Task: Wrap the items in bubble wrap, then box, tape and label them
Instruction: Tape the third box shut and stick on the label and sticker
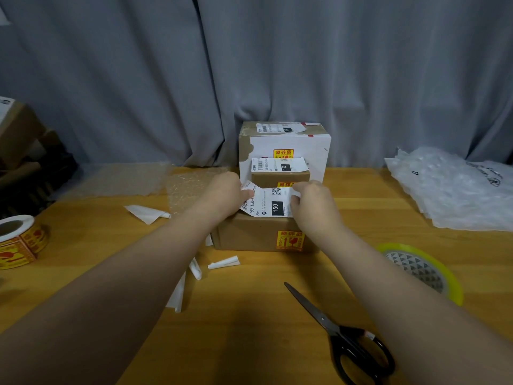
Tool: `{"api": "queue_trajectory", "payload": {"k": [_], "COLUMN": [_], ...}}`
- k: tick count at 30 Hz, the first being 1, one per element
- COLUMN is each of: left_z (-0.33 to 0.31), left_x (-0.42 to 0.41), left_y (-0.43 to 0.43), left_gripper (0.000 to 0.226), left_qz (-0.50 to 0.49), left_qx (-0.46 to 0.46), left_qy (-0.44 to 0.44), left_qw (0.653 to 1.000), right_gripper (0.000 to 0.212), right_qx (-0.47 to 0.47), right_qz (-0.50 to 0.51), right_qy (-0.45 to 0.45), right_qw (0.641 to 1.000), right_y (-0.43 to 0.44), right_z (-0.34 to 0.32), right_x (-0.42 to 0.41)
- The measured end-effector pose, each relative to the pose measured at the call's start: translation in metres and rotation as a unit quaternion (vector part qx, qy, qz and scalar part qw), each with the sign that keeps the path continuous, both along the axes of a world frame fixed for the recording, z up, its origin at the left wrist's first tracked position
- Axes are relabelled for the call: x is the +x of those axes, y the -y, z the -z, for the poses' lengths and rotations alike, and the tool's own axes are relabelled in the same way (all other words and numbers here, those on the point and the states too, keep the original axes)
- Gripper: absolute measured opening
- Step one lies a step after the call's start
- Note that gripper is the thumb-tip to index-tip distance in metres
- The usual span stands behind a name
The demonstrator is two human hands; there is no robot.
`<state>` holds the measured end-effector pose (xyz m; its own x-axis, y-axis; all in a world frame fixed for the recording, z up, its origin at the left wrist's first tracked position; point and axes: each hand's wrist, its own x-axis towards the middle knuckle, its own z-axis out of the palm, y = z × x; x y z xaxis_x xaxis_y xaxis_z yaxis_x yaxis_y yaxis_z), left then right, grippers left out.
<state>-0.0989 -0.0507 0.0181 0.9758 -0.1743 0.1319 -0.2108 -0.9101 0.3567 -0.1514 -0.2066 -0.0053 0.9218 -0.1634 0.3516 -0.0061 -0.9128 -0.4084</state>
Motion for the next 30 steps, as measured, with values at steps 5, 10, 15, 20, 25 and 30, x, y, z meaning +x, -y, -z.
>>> {"api": "queue_trajectory", "payload": {"k": [5,10,15,20,25,30], "left_z": [-0.001,0.001,0.001,-0.002,-0.008,-0.015], "left_x": [0.004,0.006,0.006,0.005,-0.006,-0.033], "left_y": [0.002,0.002,0.001,0.004,0.001,0.032], "left_gripper": [0.029,0.031,0.034,0.029,0.032,0.031], "left_qz": [-0.005,-0.007,0.001,-0.022,-0.035,0.086], "left_qx": [0.033,0.046,0.051,0.057,0.141,0.205], "left_qy": [-0.009,-0.007,-0.002,-0.022,0.033,0.235], "left_qw": [0.999,0.999,0.999,0.998,0.989,0.946], "right_gripper": [0.020,0.036,0.064,0.102,0.103,0.103], "right_qx": [-0.026,-0.139,-0.105,-0.229,-0.227,-0.248], "right_qz": [0.002,0.055,-0.150,-0.080,-0.071,-0.066], "right_qy": [-0.034,0.022,-0.080,-0.174,-0.168,-0.183], "right_qw": [0.999,0.988,0.980,0.954,0.957,0.949], "right_y": [-0.003,-0.006,-0.032,-0.002,-0.006,-0.004], "right_z": [-0.001,-0.008,0.000,0.009,0.011,0.009], "right_x": [0.005,-0.006,-0.016,-0.008,-0.007,-0.003]}}
